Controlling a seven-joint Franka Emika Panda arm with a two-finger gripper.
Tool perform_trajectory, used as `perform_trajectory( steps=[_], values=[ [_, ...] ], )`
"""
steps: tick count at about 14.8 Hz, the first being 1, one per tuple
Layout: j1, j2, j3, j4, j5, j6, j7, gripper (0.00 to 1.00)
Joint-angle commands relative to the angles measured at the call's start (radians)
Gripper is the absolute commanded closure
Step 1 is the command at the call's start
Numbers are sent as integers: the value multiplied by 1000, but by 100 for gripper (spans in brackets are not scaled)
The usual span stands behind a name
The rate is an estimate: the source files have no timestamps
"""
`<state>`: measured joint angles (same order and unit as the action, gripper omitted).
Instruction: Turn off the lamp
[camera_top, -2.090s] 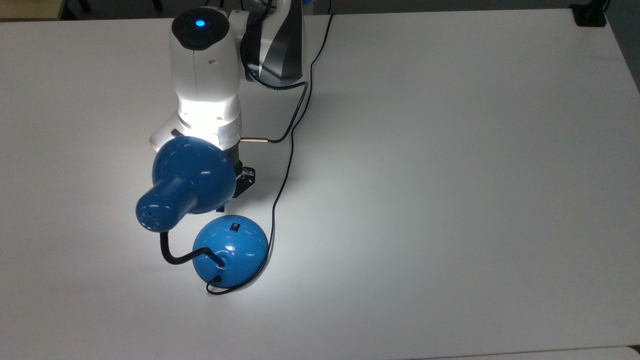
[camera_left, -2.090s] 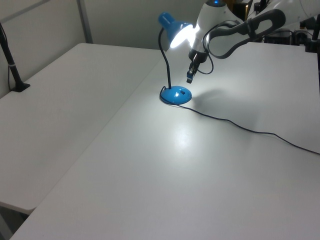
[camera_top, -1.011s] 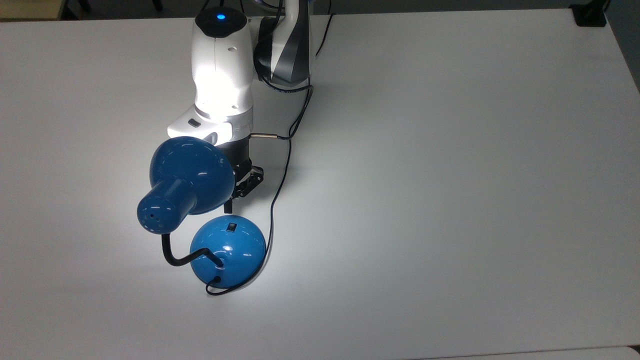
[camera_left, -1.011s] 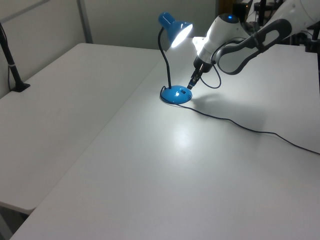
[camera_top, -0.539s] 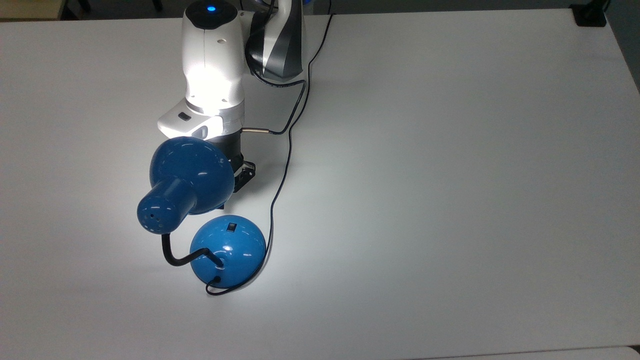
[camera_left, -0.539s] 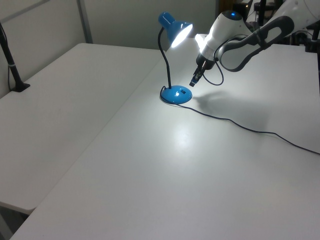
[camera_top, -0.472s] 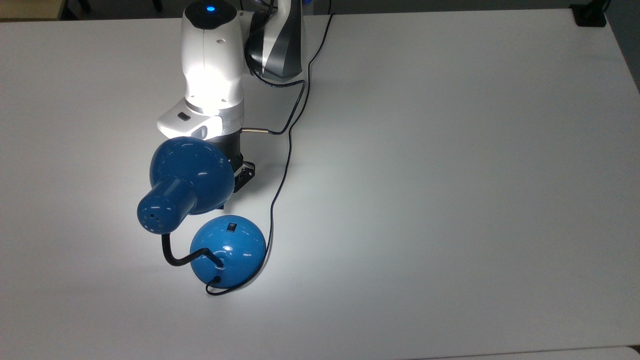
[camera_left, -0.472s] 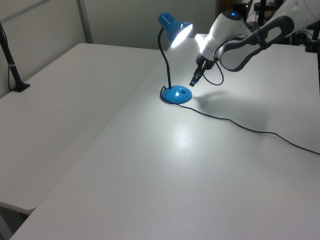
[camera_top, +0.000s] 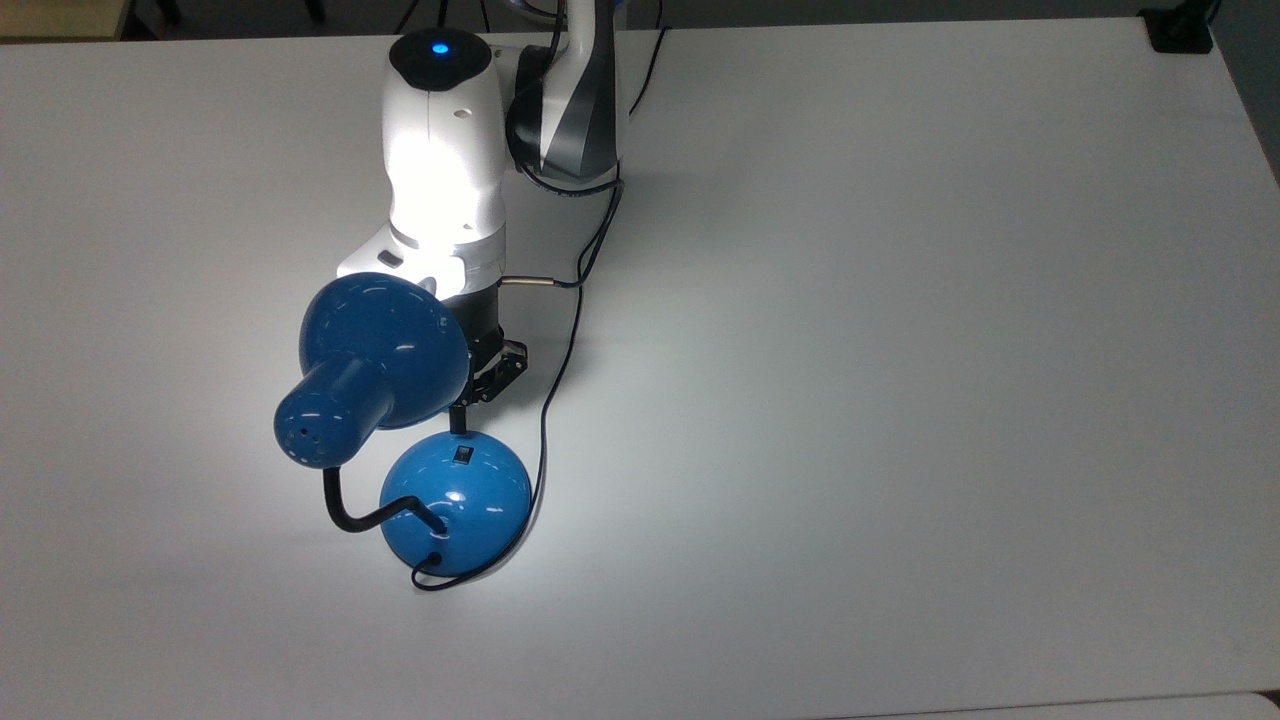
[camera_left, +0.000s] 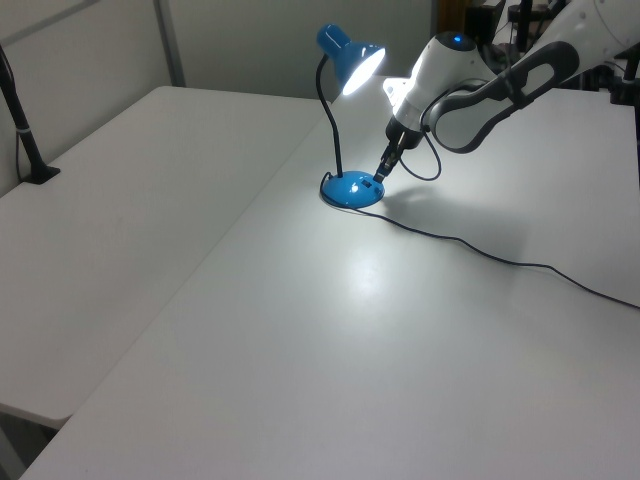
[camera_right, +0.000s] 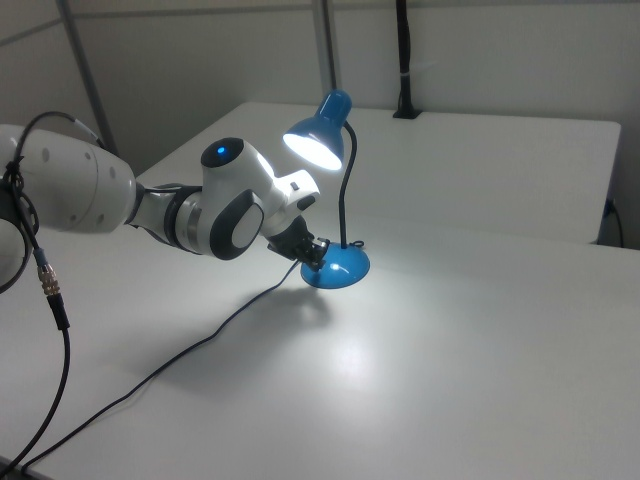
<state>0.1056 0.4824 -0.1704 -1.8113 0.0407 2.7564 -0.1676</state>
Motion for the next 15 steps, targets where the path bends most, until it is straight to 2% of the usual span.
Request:
perform_trajectory(
  steps=[1, 6, 15],
  values=[
    [-1, 22, 11, 27, 18, 22, 28, 100],
    [-1, 54, 11, 64, 18, 22, 45, 100],
    [16, 84, 11, 63, 7, 23, 53, 100]
  ],
)
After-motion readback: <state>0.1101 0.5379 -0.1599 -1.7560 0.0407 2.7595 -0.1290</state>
